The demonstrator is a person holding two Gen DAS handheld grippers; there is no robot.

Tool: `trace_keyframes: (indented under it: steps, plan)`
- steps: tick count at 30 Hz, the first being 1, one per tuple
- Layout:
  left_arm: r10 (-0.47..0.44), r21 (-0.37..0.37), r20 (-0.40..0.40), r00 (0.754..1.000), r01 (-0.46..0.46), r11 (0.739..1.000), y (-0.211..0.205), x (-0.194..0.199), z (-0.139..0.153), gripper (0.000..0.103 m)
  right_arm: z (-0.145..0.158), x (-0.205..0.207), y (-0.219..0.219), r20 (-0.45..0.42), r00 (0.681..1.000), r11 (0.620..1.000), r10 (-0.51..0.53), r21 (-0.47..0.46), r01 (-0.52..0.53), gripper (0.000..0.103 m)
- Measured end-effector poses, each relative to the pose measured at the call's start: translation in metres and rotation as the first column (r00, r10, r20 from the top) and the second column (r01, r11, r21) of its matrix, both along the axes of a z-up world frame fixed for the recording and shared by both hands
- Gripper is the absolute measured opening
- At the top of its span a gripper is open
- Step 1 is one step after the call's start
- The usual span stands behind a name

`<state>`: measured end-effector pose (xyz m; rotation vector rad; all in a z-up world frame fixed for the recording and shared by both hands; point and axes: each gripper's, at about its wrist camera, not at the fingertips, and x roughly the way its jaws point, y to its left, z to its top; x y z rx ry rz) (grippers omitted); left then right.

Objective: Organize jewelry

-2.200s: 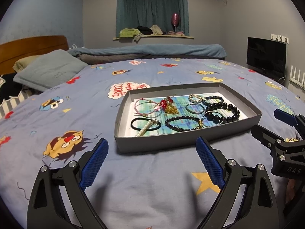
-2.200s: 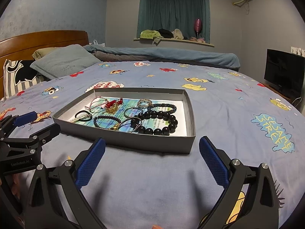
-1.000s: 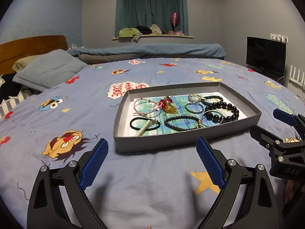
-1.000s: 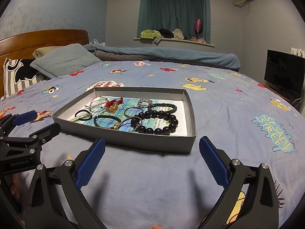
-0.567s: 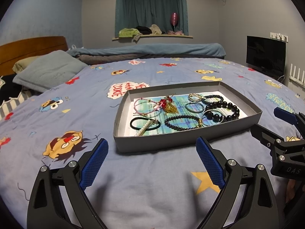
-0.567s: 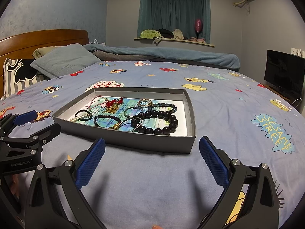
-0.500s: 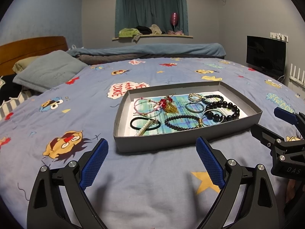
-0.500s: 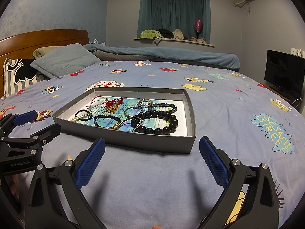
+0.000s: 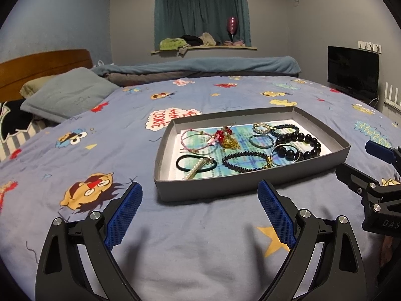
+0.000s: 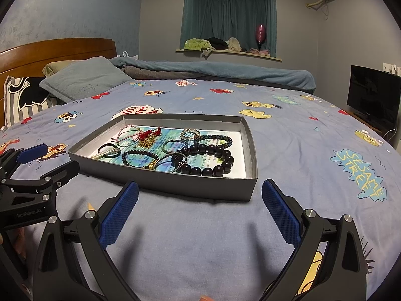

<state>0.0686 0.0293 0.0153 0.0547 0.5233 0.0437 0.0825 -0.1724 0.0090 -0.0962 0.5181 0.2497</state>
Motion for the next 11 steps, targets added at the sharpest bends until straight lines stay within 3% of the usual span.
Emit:
trace_keyframes:
  steps: [11]
  plan:
    - [0.003,-0.009,-0.029,1.000,-0.003,1.000,0.0024,0.0055,-0.0025,0.095,-0.0002,0.0001,-0.0002,0.000,1.000,1.000,0.001,0.002,-0.001,0.097]
